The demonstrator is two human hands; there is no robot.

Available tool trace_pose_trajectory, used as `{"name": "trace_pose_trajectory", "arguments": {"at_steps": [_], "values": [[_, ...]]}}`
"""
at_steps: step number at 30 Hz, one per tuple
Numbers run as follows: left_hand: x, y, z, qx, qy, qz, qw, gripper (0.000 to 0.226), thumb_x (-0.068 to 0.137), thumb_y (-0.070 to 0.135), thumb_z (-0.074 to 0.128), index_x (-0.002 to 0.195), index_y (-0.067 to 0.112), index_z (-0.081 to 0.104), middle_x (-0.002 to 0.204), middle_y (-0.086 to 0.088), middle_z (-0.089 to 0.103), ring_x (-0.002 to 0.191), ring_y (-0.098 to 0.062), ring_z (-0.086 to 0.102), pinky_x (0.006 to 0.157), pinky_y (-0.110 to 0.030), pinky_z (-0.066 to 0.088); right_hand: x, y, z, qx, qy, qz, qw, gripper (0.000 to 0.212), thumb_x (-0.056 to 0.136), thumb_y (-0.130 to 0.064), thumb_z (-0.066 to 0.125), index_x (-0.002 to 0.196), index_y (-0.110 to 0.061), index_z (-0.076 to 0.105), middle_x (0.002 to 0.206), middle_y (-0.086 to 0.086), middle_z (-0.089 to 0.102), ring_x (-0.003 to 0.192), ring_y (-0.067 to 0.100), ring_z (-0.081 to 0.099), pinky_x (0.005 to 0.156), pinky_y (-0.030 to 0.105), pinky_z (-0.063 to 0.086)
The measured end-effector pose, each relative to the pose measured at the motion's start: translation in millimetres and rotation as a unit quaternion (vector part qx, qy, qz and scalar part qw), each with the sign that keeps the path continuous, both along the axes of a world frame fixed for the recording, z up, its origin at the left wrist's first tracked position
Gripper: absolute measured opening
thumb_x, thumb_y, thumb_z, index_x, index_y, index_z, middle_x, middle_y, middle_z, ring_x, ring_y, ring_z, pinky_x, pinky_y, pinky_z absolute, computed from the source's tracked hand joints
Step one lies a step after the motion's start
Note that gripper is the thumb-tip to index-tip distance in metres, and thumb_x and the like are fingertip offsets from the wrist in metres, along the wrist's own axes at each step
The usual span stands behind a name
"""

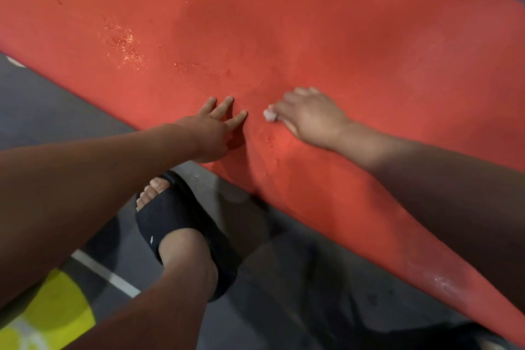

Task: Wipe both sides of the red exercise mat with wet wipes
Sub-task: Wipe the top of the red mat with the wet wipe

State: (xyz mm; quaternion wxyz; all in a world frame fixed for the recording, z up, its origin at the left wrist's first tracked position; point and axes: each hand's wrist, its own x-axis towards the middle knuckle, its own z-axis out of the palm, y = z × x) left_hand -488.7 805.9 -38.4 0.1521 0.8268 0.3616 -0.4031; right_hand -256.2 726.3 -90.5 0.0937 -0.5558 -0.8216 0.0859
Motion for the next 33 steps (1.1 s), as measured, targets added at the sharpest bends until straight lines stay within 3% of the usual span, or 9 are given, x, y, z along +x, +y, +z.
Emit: {"name": "trace_pose_trajectory", "arguments": {"at_steps": [5,7,9,12,18,23,26,31,33], "values": [[4,-4,5,0.003,0.019,-0.023,1.000,0.078,0.104,0.032,0.043,0.160,0.034,-0.012,0.167,-0.005,-0.024,0.154,-0.038,-0.016,0.125,-0.052,0.009,17,40,6,-0.004,-0.016,-0.347,0.938,0.020,0.095,-0.022,0.049,0.108,-0.020,0.063,0.104,0.011,0.064,0.102,0.038,0.058,0.083,0.045,0.044],[5,-4,7,0.007,0.014,-0.030,0.999,0.076,0.104,0.030,0.042,0.161,0.032,-0.009,0.167,-0.005,-0.023,0.154,-0.037,-0.016,0.124,-0.049,0.005,-2,34,8,-0.023,-0.004,-0.316,0.949,0.022,0.093,-0.019,0.049,0.111,-0.024,0.062,0.105,0.009,0.064,0.102,0.036,0.060,0.084,0.044,0.044],[4,-3,5,0.009,0.008,-0.017,1.000,0.077,0.103,0.030,0.043,0.161,0.034,-0.009,0.167,-0.006,-0.023,0.154,-0.037,-0.016,0.124,-0.049,0.007,-25,19,7,-0.045,0.018,-0.164,0.985,0.026,0.093,-0.019,0.047,0.114,-0.027,0.061,0.105,0.005,0.063,0.099,0.033,0.061,0.083,0.042,0.043],[0,-3,0,0.006,0.004,-0.018,1.000,0.080,0.102,0.030,0.045,0.160,0.033,-0.010,0.167,-0.008,-0.023,0.154,-0.038,-0.016,0.124,-0.050,0.006,-32,5,7,-0.064,0.000,0.024,0.998,0.026,0.095,-0.021,0.047,0.116,-0.024,0.062,0.103,0.004,0.062,0.098,0.031,0.060,0.082,0.041,0.041],[-9,-2,-12,0.008,-0.023,0.010,1.000,0.090,0.095,0.035,0.050,0.158,0.039,-0.015,0.167,0.000,-0.023,0.154,-0.035,-0.016,0.123,-0.057,0.017,7,29,2,-0.010,-0.004,-0.309,0.951,0.020,0.093,-0.014,0.051,0.108,-0.021,0.062,0.103,0.010,0.065,0.100,0.036,0.061,0.085,0.044,0.042],[-10,0,-11,0.005,-0.024,0.011,1.000,0.097,0.094,0.038,0.054,0.159,0.032,-0.016,0.167,0.001,-0.025,0.154,-0.034,-0.017,0.123,-0.056,0.018,-46,-33,3,-0.043,0.056,-0.042,0.997,0.022,0.087,-0.016,0.059,0.106,-0.025,0.064,0.091,0.001,0.063,0.086,0.028,0.061,0.076,0.039,0.041],[-12,-1,-12,0.006,-0.023,0.008,1.000,0.099,0.094,0.041,0.056,0.159,0.030,-0.017,0.167,0.001,-0.025,0.154,-0.033,-0.017,0.124,-0.055,0.017,-44,-42,1,-0.047,0.021,0.056,0.997,0.017,0.089,-0.019,0.062,0.105,-0.026,0.064,0.089,-0.001,0.063,0.085,0.026,0.060,0.076,0.037,0.041],[-12,0,-15,0.008,-0.027,0.005,1.000,0.098,0.095,0.042,0.056,0.159,0.030,-0.017,0.167,-0.002,-0.023,0.154,-0.034,-0.016,0.124,-0.055,0.014,-17,-18,0,-0.022,0.024,-0.272,0.962,0.021,0.088,-0.016,0.054,0.105,-0.024,0.064,0.097,0.007,0.067,0.094,0.034,0.060,0.082,0.042,0.038],[-12,1,-15,0.006,-0.021,0.010,1.000,0.100,0.093,0.042,0.057,0.159,0.031,-0.018,0.167,0.000,-0.024,0.154,-0.033,-0.016,0.124,-0.056,0.015,-39,-33,-1,-0.026,0.048,-0.228,0.972,0.023,0.081,-0.012,0.061,0.101,-0.024,0.065,0.089,0.005,0.065,0.085,0.033,0.062,0.078,0.042,0.041]]}}
